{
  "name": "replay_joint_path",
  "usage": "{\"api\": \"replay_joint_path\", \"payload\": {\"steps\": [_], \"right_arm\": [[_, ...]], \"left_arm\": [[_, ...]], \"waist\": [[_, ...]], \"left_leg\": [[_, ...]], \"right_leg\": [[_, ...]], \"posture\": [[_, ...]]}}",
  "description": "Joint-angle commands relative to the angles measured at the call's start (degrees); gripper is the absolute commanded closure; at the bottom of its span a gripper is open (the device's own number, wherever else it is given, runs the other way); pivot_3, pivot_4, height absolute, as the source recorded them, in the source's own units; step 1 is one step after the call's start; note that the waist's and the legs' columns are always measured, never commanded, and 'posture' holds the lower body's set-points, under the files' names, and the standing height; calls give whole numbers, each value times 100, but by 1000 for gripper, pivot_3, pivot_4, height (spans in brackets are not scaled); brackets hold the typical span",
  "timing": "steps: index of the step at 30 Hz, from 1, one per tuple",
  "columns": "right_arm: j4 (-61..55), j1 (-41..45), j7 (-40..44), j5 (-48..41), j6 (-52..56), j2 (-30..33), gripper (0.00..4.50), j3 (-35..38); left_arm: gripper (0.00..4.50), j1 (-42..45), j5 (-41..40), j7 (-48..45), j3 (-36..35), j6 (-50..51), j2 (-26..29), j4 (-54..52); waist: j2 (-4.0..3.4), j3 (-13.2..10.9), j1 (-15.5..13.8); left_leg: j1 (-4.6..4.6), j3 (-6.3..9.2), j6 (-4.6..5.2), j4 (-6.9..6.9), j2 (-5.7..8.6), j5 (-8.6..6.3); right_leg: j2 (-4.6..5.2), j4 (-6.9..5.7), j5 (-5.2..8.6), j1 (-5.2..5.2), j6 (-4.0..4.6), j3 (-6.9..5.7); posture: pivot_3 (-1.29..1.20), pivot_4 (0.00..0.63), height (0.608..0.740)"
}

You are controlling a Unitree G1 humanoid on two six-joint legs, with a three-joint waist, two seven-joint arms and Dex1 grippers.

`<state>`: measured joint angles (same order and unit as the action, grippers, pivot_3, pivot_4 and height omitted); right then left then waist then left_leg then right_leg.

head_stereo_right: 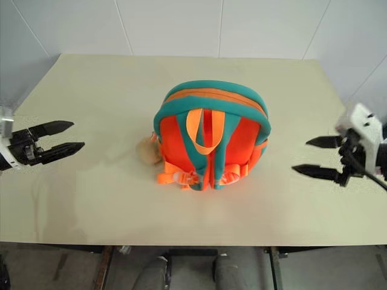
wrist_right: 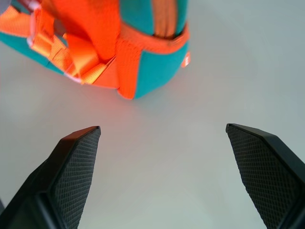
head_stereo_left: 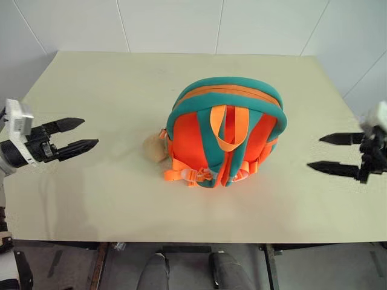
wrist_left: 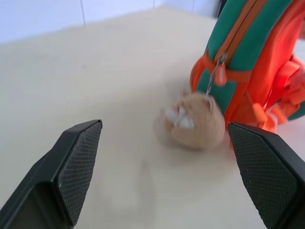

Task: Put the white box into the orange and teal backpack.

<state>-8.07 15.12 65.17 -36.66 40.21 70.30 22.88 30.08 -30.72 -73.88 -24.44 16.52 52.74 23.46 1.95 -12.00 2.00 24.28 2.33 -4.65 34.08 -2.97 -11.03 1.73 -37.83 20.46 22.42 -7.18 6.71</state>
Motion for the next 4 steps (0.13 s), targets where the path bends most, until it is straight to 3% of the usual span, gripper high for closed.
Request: {"api": "replay_joint_path", "payload": {"steps": [1, 4], "right_arm": [[164, 245, -125, -110, -165, -309, 45, 154], [196, 378, -239, -81, -182, -558, 45, 87]], "left_arm": [[0, 121, -408, -297, -325, -260, -33, -72], [0, 50, -563, -438, -421, -245, 16, -145]], "waist": [[0, 0, 13], [-1, -1, 51]], "left_leg": [[0, -1, 0, 1, 0, 0], [1, -1, -1, 0, 0, 0]], "right_leg": [[0, -1, -1, -1, -2, 1], [0, -3, -2, 1, -4, 3]], "posture": [[0, 150, 740], [0, 150, 740]]}}
